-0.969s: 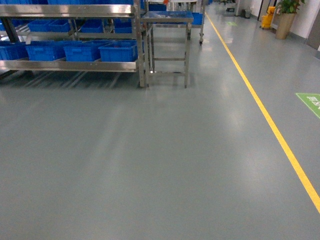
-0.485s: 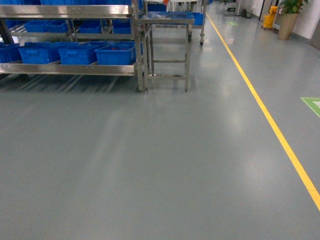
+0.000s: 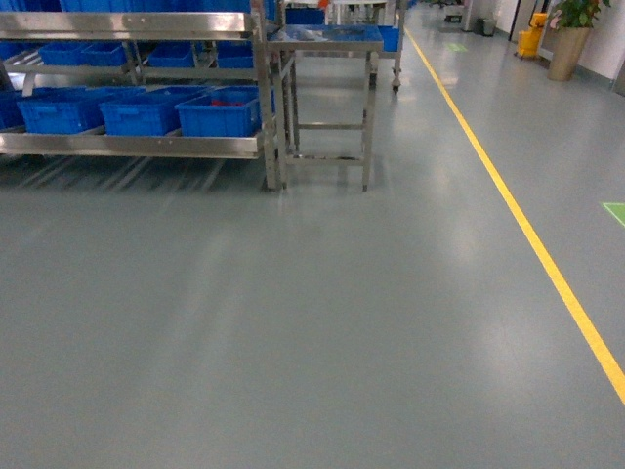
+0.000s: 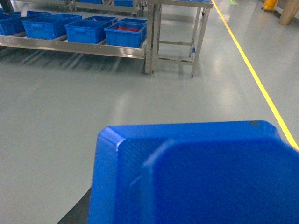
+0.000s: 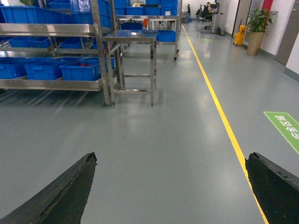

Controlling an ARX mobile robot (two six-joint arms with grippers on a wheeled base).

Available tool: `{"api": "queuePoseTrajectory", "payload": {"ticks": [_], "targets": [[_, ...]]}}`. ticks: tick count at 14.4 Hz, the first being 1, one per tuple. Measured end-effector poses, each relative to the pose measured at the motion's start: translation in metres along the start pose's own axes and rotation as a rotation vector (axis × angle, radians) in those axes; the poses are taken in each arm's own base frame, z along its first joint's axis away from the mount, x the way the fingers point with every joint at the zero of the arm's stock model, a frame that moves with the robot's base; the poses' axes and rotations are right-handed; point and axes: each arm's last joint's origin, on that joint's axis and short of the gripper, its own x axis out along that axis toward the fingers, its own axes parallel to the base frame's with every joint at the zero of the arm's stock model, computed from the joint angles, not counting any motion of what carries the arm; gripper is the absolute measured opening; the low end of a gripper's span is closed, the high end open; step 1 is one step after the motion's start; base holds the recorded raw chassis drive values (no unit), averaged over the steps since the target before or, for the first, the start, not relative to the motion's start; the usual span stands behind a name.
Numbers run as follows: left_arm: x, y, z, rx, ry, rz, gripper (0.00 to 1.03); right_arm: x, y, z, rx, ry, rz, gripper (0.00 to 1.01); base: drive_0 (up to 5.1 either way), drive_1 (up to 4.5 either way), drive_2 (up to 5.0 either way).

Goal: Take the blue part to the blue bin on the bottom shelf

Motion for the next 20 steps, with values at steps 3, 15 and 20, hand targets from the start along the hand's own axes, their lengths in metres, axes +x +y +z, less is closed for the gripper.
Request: {"api": "queuePoseTrajectory", "payload": {"ticks": [3,15,20], "targets": [[0.0000,0.0000,0.0001,0.000,-0.001,0.000,0.44,0.0000,0.0000,-0.0002,0.000,0.002,0.000,0.98,0.0,4.00,-4.0],[0.0000,0.0000,-0.0001,0.000,0.001,-0.001,0.44,0.0000,0.0000,0.0000,0.000,0.000,0.000,0.98,0.0,4.05,-4.0],[0.0000,0.0000,0.0001,0.000,-0.001,-0.001,0.44,0.0000,0.0000,-0.0003,0.000,0.003,0.000,0.98,0.1,4.12,-3.9]]}}
